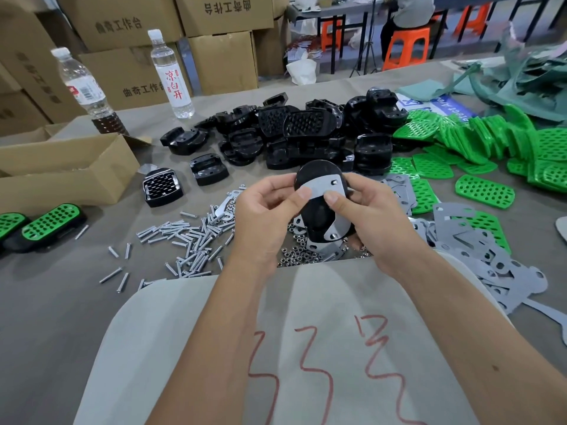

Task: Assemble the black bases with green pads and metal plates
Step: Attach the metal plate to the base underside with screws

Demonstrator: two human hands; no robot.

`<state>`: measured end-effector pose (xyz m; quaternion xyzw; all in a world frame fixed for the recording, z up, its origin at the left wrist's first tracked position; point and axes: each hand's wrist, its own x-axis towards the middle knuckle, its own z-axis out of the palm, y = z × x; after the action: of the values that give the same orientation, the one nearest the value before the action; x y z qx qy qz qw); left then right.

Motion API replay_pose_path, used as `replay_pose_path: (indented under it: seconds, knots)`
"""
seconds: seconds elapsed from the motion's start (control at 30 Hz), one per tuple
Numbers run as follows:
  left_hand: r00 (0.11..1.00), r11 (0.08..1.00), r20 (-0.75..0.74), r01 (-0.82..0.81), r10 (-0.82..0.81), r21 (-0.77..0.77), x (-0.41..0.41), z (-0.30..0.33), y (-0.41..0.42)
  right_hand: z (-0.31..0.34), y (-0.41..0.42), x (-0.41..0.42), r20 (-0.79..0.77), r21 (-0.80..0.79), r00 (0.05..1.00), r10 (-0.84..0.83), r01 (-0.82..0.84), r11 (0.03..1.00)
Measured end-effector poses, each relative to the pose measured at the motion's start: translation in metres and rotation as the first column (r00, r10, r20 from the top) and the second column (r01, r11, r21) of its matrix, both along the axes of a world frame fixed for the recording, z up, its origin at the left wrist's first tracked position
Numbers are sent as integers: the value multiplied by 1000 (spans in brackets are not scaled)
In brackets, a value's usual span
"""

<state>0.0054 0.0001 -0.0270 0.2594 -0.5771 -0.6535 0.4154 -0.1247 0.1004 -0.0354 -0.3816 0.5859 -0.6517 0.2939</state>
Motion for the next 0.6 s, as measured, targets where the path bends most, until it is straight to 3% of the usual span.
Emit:
replay_pose_path:
  seconds: [0.2,0.37,0.6]
  knots:
    - [999,994,39,34,-31,-101,2,-4,-3,0,1,-3,-39,-19,999,31,-32,999]
    - [997,989,-10,71,-72,-133,6,-3,-9,3,2,-4,-42,-104,994,100,-104,989]
    - [996,986,-47,64,-72,-156,5,-3,-8,-1,-1,-1,149,-173,989,-15,41,984]
